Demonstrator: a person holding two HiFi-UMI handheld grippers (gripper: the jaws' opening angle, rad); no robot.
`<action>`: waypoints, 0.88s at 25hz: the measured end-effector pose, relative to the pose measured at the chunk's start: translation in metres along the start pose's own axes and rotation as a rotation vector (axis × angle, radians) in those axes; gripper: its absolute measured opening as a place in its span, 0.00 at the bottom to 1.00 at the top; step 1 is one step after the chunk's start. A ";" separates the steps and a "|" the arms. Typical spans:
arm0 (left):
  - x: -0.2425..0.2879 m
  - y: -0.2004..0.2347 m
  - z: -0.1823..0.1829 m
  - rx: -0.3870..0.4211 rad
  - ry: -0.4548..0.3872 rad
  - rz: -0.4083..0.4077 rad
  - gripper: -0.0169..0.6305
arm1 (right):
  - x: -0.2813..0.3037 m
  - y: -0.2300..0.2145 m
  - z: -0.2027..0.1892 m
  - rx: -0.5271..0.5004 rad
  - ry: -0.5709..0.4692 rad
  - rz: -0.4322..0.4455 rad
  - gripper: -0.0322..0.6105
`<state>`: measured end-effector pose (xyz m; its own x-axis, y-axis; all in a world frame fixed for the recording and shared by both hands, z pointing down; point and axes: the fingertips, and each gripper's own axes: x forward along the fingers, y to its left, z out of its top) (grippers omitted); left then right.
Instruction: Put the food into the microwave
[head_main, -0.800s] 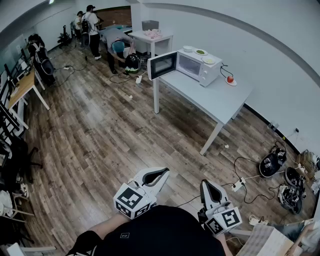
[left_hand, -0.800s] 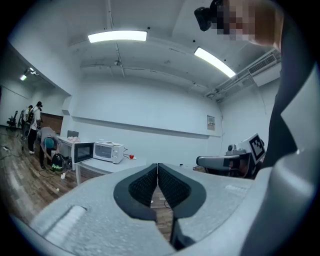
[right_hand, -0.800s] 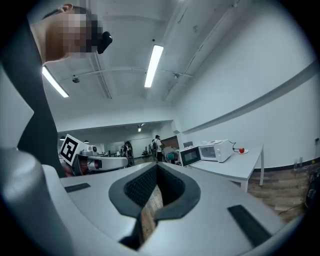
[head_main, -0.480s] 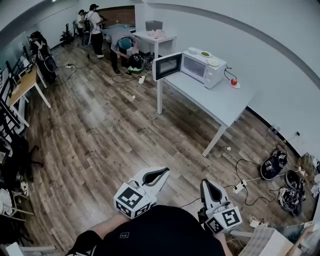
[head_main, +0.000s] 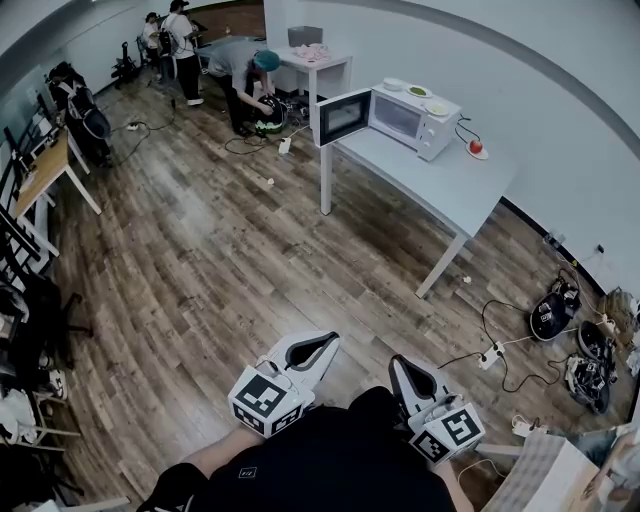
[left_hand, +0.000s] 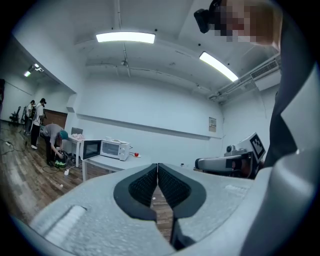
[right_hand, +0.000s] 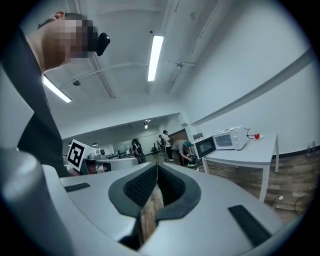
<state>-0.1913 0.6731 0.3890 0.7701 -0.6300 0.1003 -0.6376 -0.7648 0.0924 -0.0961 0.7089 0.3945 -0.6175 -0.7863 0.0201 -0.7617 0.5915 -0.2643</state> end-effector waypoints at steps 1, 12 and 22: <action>0.000 0.002 0.000 -0.001 -0.003 -0.002 0.05 | 0.003 0.000 0.001 0.001 -0.002 0.001 0.07; 0.056 0.053 0.000 -0.005 0.009 0.037 0.05 | 0.065 -0.050 0.007 -0.007 0.016 0.094 0.07; 0.190 0.089 0.041 0.075 -0.020 0.024 0.05 | 0.115 -0.179 0.056 -0.017 -0.017 0.117 0.07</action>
<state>-0.1011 0.4794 0.3754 0.7556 -0.6499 0.0814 -0.6530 -0.7572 0.0154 -0.0198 0.5024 0.3905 -0.6995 -0.7141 -0.0259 -0.6877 0.6826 -0.2472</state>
